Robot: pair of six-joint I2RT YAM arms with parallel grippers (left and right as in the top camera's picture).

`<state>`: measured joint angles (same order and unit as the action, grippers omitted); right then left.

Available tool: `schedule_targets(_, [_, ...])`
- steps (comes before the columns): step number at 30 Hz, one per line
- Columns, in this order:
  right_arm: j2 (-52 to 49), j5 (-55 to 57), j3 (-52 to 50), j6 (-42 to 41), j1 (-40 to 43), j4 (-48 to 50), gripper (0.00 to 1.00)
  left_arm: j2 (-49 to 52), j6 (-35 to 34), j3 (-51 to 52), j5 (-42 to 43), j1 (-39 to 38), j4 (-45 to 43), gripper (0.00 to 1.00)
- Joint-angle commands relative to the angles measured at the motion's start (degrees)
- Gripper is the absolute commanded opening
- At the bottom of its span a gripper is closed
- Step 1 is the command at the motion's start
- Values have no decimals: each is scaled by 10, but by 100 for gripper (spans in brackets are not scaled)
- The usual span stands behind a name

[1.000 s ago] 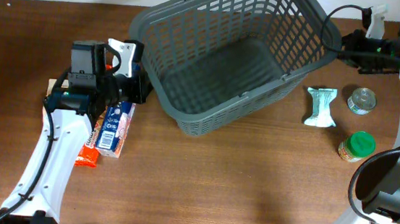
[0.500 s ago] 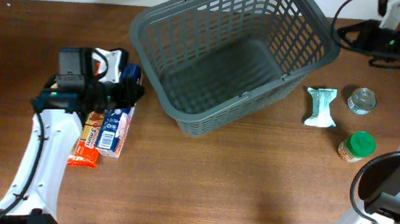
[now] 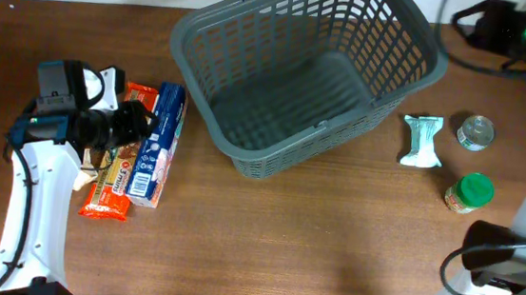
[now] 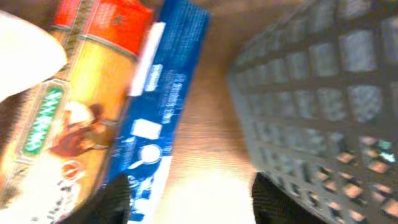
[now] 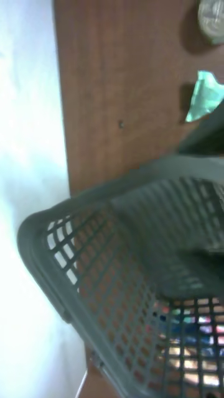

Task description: Pack container

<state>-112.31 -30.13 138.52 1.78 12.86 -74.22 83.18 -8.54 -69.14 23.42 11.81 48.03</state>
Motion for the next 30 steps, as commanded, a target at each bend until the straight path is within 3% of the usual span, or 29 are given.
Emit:
schedule_targets(1, [3, 94, 6, 77, -50, 0, 70, 4, 5, -11, -105, 3, 7, 70])
schedule_targets(4, [-3, 146, 6, 96, -68, 15, 78, 4, 5, -11, -115, 3, 6, 95])
schedule_targets(5, [-6, 158, 6, 103, -72, 20, 79, 4, 5, -11, -115, 3, 6, 99])
schedule_targets(19, [-113, 155, 5, 128, -77, 86, 80, 4, 5, -11, -115, 3, 7, 99])
schedule_targets(24, [-132, 154, 5, 128, -82, 84, 68, 4, 5, -11, -115, 3, 7, 99])
schedule_targets(30, [-132, 157, 5, 128, -83, 63, 45, 4, 5, -11, -115, 3, 7, 99])
